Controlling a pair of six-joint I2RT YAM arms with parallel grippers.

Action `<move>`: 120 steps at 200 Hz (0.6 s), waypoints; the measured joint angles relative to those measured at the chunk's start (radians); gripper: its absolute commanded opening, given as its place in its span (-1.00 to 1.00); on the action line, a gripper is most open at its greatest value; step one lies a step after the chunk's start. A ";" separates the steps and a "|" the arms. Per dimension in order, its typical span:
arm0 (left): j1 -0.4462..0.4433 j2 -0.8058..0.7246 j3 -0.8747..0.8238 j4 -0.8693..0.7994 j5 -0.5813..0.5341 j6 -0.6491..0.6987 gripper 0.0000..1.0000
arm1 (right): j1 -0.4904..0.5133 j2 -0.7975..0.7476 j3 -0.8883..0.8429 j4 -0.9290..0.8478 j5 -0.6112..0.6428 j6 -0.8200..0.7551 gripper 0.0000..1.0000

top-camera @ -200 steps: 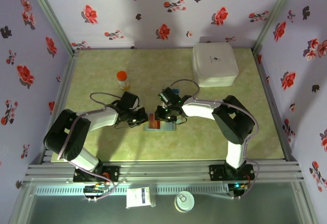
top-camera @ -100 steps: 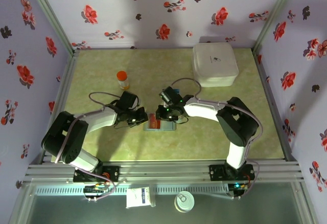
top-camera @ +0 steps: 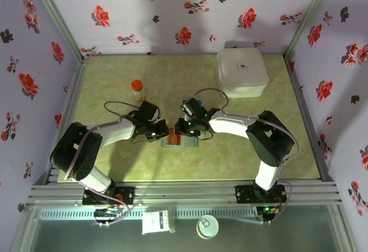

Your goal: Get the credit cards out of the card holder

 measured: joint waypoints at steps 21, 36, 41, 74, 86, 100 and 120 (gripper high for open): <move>0.000 0.002 0.000 -0.011 -0.010 0.004 -0.97 | 0.000 0.002 -0.003 0.013 -0.007 0.006 -0.48; 0.000 0.006 0.001 -0.013 -0.017 0.008 -0.97 | 0.000 0.002 -0.010 0.021 -0.010 0.009 -0.48; 0.000 0.008 0.002 -0.013 -0.019 0.010 -0.97 | 0.000 0.003 -0.011 0.023 -0.010 0.010 -0.48; 0.000 0.021 0.008 -0.013 -0.019 0.021 -0.98 | 0.000 0.021 -0.017 0.056 -0.034 0.022 -0.49; 0.000 0.021 0.009 -0.013 -0.019 0.021 -0.98 | 0.000 0.031 -0.021 0.074 -0.049 0.030 -0.49; 0.000 0.021 0.009 -0.013 -0.019 0.021 -0.98 | 0.000 0.043 -0.032 0.097 -0.062 0.038 -0.49; 0.000 0.021 0.009 -0.014 -0.020 0.021 -0.98 | 0.000 0.058 -0.039 0.113 -0.074 0.050 -0.49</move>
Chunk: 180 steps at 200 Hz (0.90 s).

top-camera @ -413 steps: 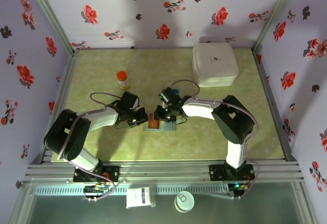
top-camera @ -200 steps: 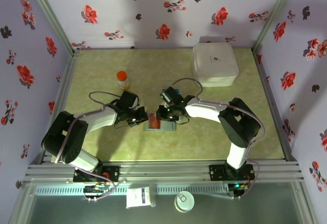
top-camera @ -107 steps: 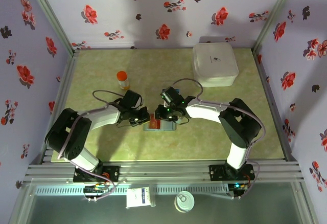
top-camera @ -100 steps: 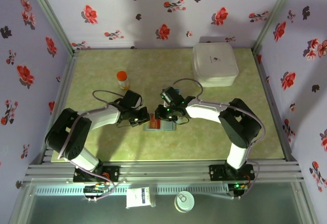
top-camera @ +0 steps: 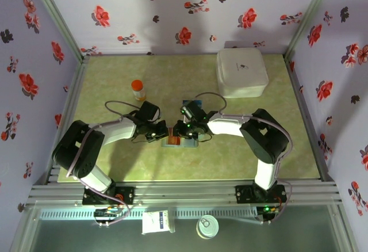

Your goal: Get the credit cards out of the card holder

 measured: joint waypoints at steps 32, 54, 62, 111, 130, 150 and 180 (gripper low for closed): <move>0.000 0.000 0.000 0.000 -0.003 0.000 -0.98 | 0.000 0.002 0.000 0.001 -0.002 0.001 -0.50; 0.000 0.000 0.000 0.000 -0.003 0.000 -0.97 | 0.000 0.001 0.001 -0.011 0.012 -0.004 -0.50; 0.000 0.000 0.000 0.000 -0.003 0.000 -0.97 | 0.000 -0.001 0.002 -0.016 0.017 -0.008 -0.49; 0.000 0.000 0.000 0.000 -0.003 0.000 -0.97 | 0.000 -0.012 0.007 -0.059 0.039 -0.027 -0.49; 0.000 0.000 0.000 -0.001 -0.003 0.000 -0.97 | 0.000 -0.015 0.007 -0.069 0.043 -0.031 -0.49; 0.000 0.000 0.002 -0.003 -0.003 0.000 -0.97 | 0.000 -0.016 0.007 -0.075 0.046 -0.035 -0.49; -0.003 -0.001 0.004 -0.007 -0.003 0.000 -0.97 | 0.000 -0.034 0.006 -0.085 0.047 -0.037 -0.49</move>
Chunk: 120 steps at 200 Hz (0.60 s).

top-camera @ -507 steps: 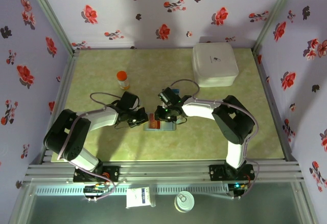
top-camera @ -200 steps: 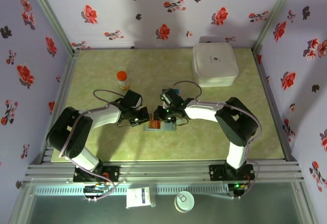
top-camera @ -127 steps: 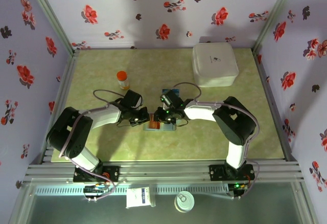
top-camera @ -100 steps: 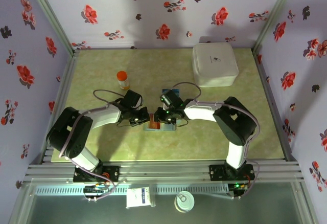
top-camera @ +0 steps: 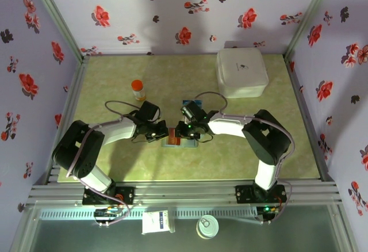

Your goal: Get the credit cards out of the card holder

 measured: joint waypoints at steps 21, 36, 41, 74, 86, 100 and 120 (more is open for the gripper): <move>-0.008 0.000 0.007 -0.006 0.000 0.000 -0.97 | 0.000 -0.021 -0.007 0.001 0.000 0.001 -0.48; -0.014 0.000 0.015 -0.009 0.000 0.000 -0.97 | -0.001 -0.034 -0.015 0.003 0.000 0.003 -0.48; -0.015 0.000 0.018 -0.010 0.001 0.000 -0.97 | -0.001 -0.036 -0.018 0.005 0.000 0.003 -0.49; -0.017 0.000 0.024 -0.013 -0.003 0.000 -0.98 | -0.005 -0.038 -0.040 0.018 -0.001 0.005 -0.48; -0.017 0.000 0.024 -0.017 -0.004 0.000 -0.98 | -0.008 -0.038 -0.046 0.019 -0.001 0.008 -0.48; -0.017 0.000 0.024 -0.022 -0.008 0.000 -0.98 | -0.010 -0.038 -0.051 0.023 -0.001 0.012 -0.48; -0.017 0.003 0.024 -0.029 -0.016 0.000 -0.99 | -0.014 -0.038 -0.056 0.034 -0.004 0.015 -0.47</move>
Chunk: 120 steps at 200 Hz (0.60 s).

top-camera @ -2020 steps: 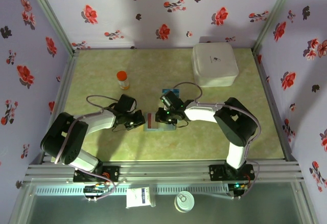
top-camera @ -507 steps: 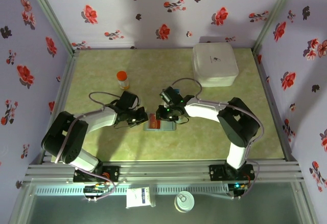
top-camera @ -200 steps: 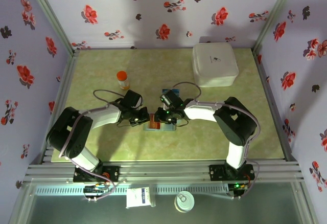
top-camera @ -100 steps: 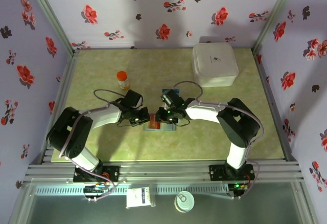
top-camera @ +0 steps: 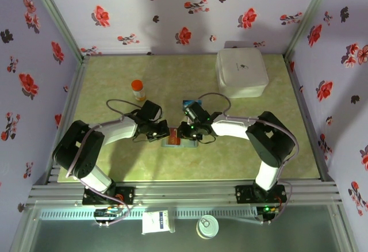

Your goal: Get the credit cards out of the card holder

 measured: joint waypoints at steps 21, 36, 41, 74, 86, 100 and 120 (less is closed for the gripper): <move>0.000 0.013 0.000 0.002 -0.003 0.000 -0.99 | -0.009 0.000 -0.015 0.025 -0.006 0.008 -0.47; 0.000 0.013 0.001 0.001 -0.003 0.000 -0.99 | -0.019 0.000 -0.034 0.053 -0.020 0.020 -0.47; 0.000 0.013 0.001 0.001 -0.003 0.000 -0.99 | -0.022 0.000 -0.040 0.062 -0.026 0.024 -0.47; 0.000 0.014 0.001 0.001 -0.003 0.000 -1.00 | -0.034 0.010 -0.063 0.125 -0.063 0.058 -0.48; 0.000 0.015 0.002 0.001 -0.003 0.000 -1.00 | -0.036 0.013 -0.068 0.148 -0.073 0.067 -0.49; 0.000 0.015 0.002 0.001 -0.003 0.000 -0.99 | -0.039 0.014 -0.073 0.167 -0.084 0.076 -0.49; 0.000 0.016 0.002 0.001 -0.003 0.000 -1.00 | -0.041 0.019 -0.074 0.187 -0.096 0.087 -0.49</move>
